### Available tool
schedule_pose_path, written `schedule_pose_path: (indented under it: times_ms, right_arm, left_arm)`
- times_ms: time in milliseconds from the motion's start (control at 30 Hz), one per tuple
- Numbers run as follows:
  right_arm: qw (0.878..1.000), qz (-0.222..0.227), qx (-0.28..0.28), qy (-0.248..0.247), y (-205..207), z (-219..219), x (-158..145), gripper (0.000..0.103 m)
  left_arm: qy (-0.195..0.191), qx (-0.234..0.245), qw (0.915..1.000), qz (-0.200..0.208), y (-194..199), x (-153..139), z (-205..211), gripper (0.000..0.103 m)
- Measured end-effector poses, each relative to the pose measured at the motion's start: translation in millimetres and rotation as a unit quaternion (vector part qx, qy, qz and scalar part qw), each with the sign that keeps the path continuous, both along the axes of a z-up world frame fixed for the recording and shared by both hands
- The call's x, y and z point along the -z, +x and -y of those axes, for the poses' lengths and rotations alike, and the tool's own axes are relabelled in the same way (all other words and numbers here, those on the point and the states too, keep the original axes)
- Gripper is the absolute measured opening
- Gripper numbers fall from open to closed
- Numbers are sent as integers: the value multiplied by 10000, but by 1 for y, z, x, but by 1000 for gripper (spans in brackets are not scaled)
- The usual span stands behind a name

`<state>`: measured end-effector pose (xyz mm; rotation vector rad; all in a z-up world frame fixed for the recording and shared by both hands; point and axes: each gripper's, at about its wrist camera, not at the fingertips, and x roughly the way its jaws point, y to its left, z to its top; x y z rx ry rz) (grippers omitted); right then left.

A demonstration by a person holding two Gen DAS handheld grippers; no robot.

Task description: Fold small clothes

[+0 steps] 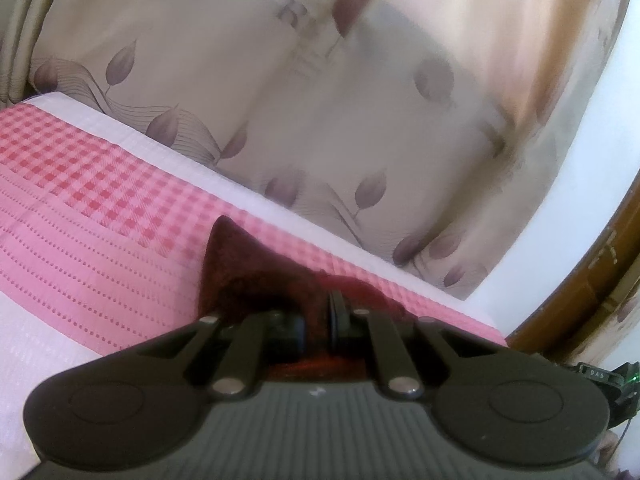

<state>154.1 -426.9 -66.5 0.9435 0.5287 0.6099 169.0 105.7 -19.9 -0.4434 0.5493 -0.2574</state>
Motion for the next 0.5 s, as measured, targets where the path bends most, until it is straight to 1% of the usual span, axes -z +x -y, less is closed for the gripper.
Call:
schedule_pose_path:
  times_ms: [267,400,500]
  right_arm:
    - [9996,-237,130,129,23,-3,17,13]
    - [9988,-431,191,154,36,-5,30,13]
    - [9977,-581,241,248,42,-6,40,15]
  left_arm:
    - [86,-46,9998,-144,24,13,2,11]
    - [210,-40,9997,-111,31,18,5,13]
    - [199,-81,9997,-126,36,21,6,14]
